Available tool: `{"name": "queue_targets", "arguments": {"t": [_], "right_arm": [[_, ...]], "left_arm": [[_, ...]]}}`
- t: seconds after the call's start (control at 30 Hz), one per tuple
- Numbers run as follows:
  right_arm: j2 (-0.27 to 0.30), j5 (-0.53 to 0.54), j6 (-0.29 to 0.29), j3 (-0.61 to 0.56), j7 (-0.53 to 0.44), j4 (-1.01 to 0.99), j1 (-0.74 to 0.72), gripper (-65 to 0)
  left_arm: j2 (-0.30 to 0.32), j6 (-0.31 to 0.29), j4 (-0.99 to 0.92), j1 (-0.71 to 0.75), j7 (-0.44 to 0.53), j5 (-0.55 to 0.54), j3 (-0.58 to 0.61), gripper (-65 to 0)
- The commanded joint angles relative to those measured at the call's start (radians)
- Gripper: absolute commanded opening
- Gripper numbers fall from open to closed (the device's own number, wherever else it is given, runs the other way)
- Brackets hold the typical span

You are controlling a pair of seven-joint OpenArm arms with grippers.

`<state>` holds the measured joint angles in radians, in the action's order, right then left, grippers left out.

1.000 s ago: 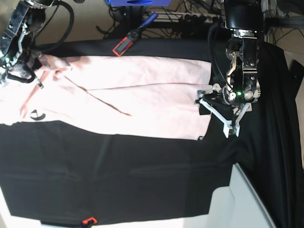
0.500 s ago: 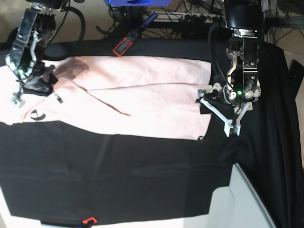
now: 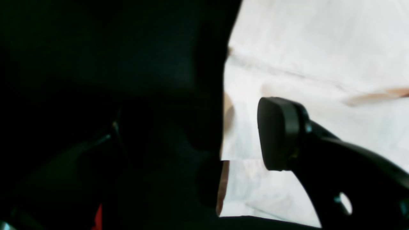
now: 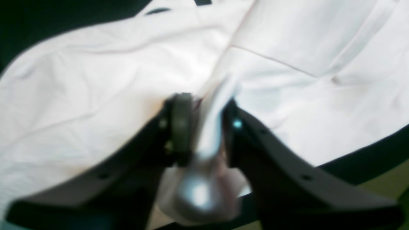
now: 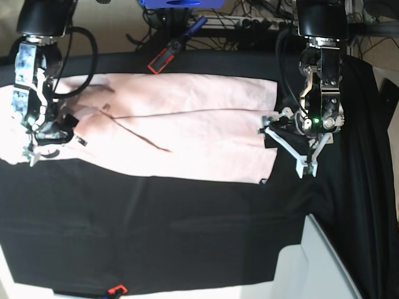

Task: Fold the T-shirt properly
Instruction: 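Pull the shirt's corner outward with the right gripper, spreading it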

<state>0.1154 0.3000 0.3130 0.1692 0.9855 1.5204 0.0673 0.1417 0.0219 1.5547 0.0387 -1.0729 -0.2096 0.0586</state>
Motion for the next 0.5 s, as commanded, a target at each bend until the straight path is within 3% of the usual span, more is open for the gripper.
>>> {"name": "queue_targets", "arguments": {"t": [0.0, 0.2, 0.3, 0.37, 0.47], "right_arm": [[0.022, -0.003, -0.001, -0.012, -0.014, 0.027, -0.016, -43.5], [0.037, -0.009, -0.001, -0.023, -0.069, 0.188, -0.011, -42.5], [0.123, -0.009, 0.004, -0.02, -0.162, 0.214, -0.004, -42.5], [0.169, -0.009, 0.005, -0.004, -0.17, 0.173, -0.011, -42.5], [0.185, -0.006, -0.001, 0.12, -0.175, 0.035, -0.054, -42.5]], "left_arm": [[0.005, -0.004, 0.016, -0.013, 0.012, 0.002, -0.001, -14.1], [0.005, -0.004, 0.016, -0.016, 0.012, 0.006, -0.003, -14.1], [0.005, -0.004, 0.017, -0.016, 0.012, 0.002, -0.003, -14.1], [0.005, -0.004, 0.016, -0.013, 0.012, 0.005, -0.003, -14.1], [0.006, -0.004, 0.016, 0.0, 0.012, 0.008, -0.003, -14.1]]}}
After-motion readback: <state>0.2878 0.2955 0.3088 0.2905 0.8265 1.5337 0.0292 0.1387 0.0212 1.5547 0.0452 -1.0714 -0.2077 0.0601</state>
